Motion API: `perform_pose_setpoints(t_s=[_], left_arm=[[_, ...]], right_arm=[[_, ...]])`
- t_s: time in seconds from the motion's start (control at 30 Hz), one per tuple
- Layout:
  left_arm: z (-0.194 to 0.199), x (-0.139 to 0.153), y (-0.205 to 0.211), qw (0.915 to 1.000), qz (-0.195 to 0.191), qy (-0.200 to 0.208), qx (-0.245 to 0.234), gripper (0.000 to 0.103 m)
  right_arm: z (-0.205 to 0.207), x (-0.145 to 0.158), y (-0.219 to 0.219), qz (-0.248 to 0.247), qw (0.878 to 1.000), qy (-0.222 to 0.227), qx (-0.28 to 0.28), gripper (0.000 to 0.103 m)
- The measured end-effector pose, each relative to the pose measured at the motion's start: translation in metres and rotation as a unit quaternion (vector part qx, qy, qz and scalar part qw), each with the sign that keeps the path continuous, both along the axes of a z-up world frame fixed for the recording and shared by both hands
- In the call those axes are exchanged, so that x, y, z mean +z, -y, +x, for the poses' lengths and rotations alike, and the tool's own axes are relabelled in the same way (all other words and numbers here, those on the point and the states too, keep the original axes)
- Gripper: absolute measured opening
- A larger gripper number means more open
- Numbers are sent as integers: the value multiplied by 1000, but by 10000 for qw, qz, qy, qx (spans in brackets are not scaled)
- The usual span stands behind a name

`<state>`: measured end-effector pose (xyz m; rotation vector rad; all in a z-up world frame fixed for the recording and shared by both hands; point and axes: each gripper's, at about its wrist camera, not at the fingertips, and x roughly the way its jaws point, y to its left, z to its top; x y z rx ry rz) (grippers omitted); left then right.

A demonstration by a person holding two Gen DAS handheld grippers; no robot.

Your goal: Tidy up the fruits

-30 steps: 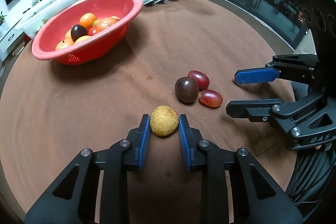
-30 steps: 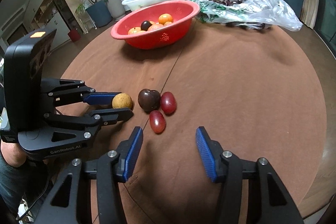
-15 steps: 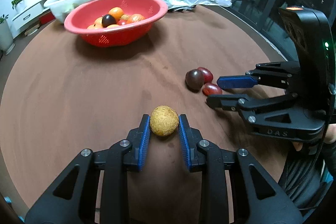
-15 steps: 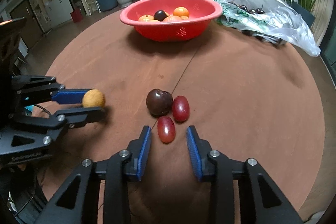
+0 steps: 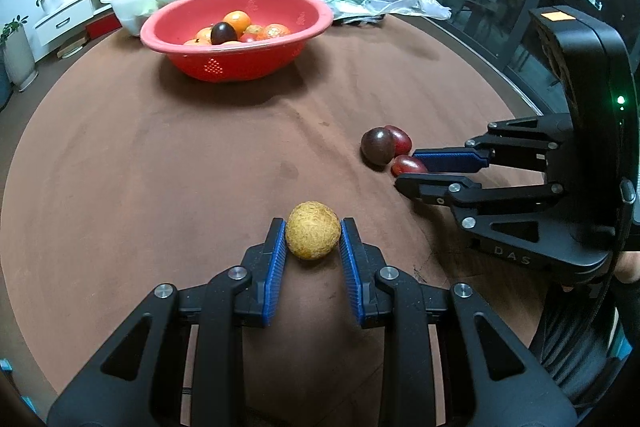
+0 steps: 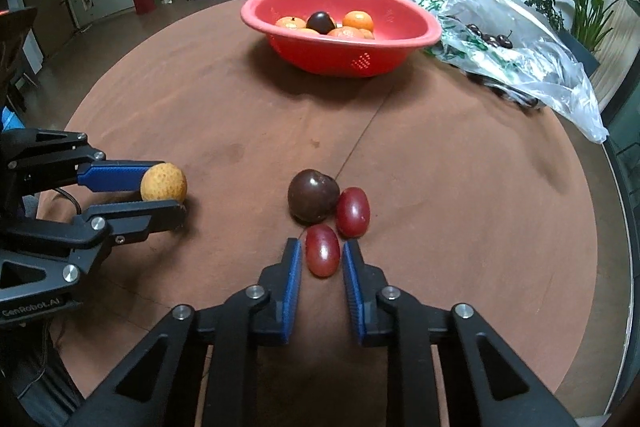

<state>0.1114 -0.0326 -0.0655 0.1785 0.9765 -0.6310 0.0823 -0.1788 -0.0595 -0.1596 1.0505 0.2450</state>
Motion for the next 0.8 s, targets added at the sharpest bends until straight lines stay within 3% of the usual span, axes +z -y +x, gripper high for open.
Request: perform_pose_setpoints(t_s=[0.3, 0.8], left_arm=[[0, 1, -1, 9999, 0, 48, 101, 25], [2, 6, -7, 9996, -13, 127, 233, 25]], right_arm=[[-6, 3, 7, 332, 9993, -66, -127, 19], [-16, 33, -5, 65, 9995, 280, -101, 19]])
